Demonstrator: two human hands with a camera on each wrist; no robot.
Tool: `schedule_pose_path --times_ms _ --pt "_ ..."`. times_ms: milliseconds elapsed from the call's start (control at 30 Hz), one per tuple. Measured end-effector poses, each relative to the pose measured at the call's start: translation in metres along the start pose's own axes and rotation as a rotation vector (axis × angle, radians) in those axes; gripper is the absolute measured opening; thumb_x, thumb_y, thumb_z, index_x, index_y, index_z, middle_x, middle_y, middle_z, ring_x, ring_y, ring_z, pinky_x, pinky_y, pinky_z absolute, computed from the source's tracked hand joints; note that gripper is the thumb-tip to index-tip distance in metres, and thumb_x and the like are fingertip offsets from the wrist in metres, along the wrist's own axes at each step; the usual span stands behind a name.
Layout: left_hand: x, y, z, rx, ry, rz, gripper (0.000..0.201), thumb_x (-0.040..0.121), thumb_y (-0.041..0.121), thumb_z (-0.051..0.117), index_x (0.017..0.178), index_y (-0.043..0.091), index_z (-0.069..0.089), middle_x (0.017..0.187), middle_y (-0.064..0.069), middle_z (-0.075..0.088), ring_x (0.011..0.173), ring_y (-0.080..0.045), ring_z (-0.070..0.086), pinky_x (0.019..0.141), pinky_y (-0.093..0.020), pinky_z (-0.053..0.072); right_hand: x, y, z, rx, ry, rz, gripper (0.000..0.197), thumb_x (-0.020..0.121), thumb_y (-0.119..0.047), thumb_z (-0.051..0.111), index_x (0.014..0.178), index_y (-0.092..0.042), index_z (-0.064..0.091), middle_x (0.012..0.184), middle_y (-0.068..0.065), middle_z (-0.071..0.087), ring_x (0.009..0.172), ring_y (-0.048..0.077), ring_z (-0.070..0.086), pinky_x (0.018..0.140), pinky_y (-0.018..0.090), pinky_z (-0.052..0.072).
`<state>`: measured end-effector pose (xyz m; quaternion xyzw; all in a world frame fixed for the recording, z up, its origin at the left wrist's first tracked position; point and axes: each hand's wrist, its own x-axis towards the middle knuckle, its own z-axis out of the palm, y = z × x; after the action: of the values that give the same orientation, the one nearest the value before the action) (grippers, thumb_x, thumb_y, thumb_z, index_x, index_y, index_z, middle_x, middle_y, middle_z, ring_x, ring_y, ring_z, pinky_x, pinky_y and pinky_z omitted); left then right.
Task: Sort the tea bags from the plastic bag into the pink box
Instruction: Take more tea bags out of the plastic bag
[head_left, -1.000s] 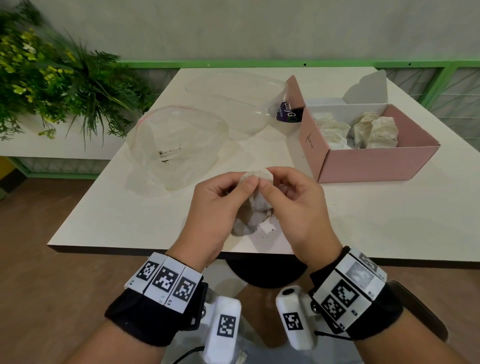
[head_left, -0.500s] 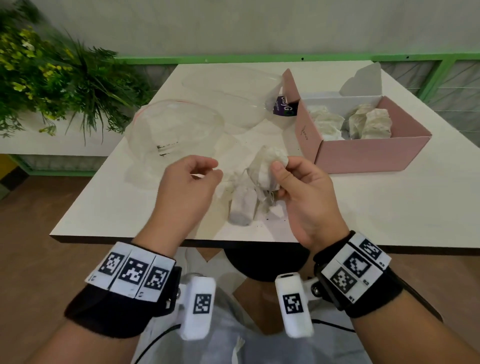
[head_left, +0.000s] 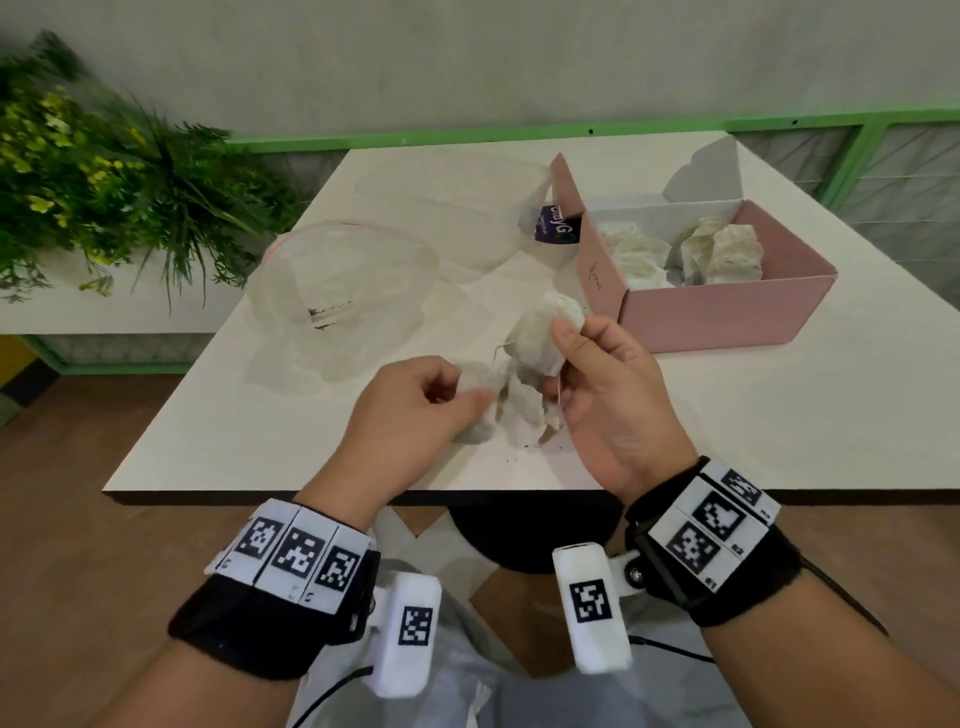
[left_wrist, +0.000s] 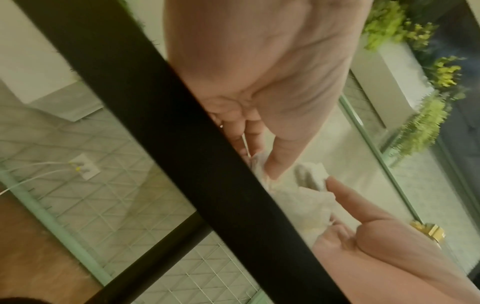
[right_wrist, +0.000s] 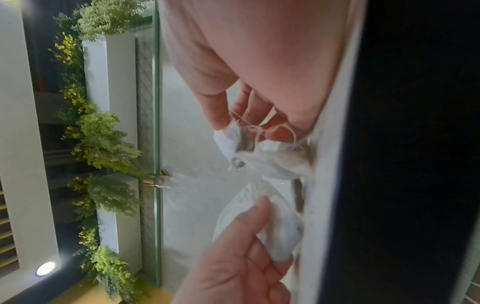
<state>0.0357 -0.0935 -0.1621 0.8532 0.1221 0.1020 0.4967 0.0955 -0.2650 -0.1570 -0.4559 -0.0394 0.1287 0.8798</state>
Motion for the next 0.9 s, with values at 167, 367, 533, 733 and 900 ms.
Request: schedule_pose_path --times_ms 167,367,533,733,900 --pt "-0.003 -0.004 -0.001 -0.188 0.130 0.019 0.012 0.086 0.021 0.081 0.081 0.013 0.073 0.071 -0.003 0.069 0.063 -0.010 0.059 0.066 -0.026 0.049 0.004 -0.019 0.007 -0.070 0.004 -0.079 0.016 0.091 -0.012 0.068 0.105 -0.013 0.062 0.099 0.010 0.070 0.084 0.022 0.067 0.061 0.026 0.052" --pt "-0.002 -0.009 0.002 -0.188 0.164 0.018 0.008 0.087 0.028 0.079 0.082 0.024 0.075 0.076 0.000 0.076 0.075 -0.023 0.073 0.075 -0.043 0.059 0.012 -0.048 0.021 -0.172 -0.037 -0.159 0.026 0.092 -0.016 0.068 0.118 -0.017 0.066 0.101 -0.002 0.072 0.085 0.009 0.066 0.068 0.022 0.045" --pt "-0.004 -0.010 0.002 -0.190 0.172 0.046 0.009 0.088 0.027 0.079 0.081 0.024 0.075 0.073 0.004 0.074 0.069 -0.014 0.069 0.071 -0.036 0.057 0.018 -0.063 0.031 -0.209 -0.084 -0.171 0.029 0.094 -0.016 0.066 0.123 -0.011 0.064 0.108 0.007 0.066 0.085 0.011 0.063 0.068 0.022 0.046" --pt "-0.006 -0.011 0.002 -0.184 0.170 0.058 0.010 0.088 0.029 0.078 0.079 0.026 0.074 0.073 0.004 0.073 0.072 -0.021 0.069 0.070 -0.040 0.056 0.022 -0.081 0.044 -0.235 -0.109 -0.204 0.010 0.093 -0.015 0.067 0.102 -0.019 0.067 0.112 0.014 0.071 0.087 0.017 0.063 0.070 0.025 0.045" --pt "-0.006 -0.012 0.002 -0.181 0.198 0.066 0.012 0.089 0.028 0.076 0.078 0.025 0.073 0.073 0.004 0.073 0.073 -0.018 0.069 0.074 -0.042 0.057 0.023 -0.116 0.055 -0.215 -0.144 -0.297 0.007 0.095 -0.016 0.064 0.101 -0.017 0.063 0.097 0.005 0.070 0.088 0.021 0.062 0.071 0.027 0.045"
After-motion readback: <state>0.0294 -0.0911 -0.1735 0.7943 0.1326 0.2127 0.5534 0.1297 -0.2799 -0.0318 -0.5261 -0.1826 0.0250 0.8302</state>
